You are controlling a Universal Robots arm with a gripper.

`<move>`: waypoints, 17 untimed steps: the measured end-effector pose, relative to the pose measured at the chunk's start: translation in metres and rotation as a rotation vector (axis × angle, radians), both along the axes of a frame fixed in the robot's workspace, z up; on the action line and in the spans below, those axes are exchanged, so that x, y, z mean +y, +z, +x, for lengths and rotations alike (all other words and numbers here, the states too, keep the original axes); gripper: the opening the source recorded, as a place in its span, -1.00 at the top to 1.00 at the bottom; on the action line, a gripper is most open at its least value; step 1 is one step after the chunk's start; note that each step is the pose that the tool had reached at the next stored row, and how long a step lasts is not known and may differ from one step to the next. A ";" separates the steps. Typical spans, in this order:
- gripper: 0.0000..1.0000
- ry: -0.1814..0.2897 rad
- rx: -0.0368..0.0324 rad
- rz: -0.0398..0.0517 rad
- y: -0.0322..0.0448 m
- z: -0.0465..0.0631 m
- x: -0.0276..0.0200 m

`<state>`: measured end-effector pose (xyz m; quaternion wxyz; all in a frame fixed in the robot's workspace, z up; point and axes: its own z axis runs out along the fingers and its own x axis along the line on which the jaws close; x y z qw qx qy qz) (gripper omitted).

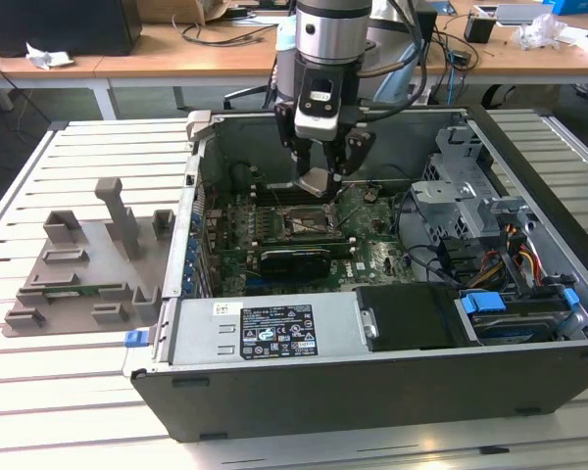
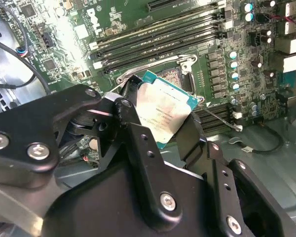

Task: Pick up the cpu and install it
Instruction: 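Place the cpu into insertion slot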

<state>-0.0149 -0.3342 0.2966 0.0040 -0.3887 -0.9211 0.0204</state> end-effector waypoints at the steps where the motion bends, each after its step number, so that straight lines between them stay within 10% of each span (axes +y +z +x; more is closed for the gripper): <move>1: -0.09 -0.029 0.0000 0.0000 0.0000 0.000 0.0000; 17: -0.09 -0.143 0.0000 -0.0002 0.0000 0.000 0.0000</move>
